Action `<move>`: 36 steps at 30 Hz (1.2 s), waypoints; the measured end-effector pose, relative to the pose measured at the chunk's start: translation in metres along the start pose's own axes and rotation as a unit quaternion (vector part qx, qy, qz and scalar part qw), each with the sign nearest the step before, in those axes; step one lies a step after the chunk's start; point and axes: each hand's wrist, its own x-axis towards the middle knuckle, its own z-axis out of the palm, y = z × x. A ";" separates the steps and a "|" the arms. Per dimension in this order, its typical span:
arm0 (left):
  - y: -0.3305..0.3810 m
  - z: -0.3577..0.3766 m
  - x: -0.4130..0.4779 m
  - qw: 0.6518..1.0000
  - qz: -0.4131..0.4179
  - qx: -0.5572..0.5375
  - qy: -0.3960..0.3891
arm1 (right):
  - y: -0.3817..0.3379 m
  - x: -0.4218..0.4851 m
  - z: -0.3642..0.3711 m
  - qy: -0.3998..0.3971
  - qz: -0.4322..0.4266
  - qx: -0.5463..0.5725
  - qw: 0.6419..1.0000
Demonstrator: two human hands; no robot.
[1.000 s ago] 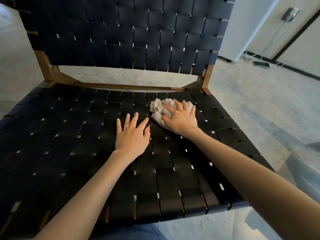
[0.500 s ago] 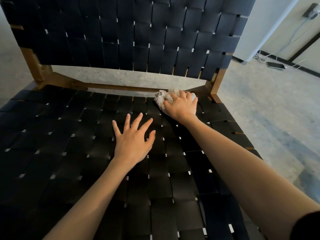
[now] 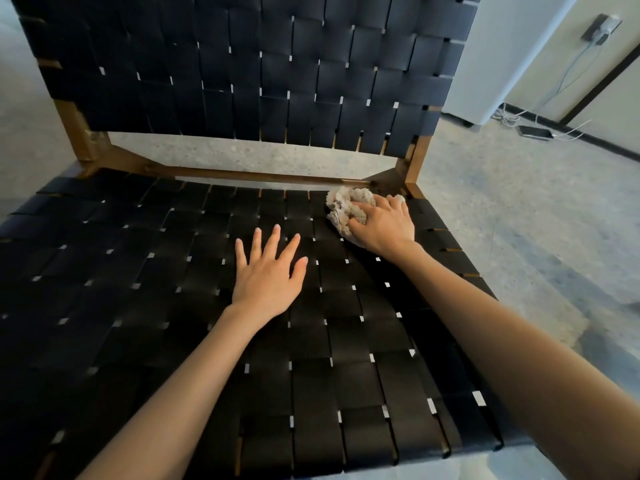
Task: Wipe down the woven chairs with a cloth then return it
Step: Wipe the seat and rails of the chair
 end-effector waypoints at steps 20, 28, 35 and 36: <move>0.044 -0.007 -0.091 0.995 0.073 -0.037 -0.051 | 0.006 -0.262 -0.045 0.024 -0.024 -0.006 0.999; 0.071 -0.007 -0.104 0.989 0.113 -0.072 -0.059 | 0.046 -0.285 -0.047 0.070 0.121 -0.046 0.989; 0.070 -0.005 -0.091 0.992 0.102 -0.054 -0.057 | 0.046 -0.225 -0.044 0.017 0.144 -0.043 0.989; 0.070 -0.005 -0.088 0.992 0.100 -0.052 -0.055 | 0.047 -0.214 -0.043 0.012 0.138 -0.042 0.989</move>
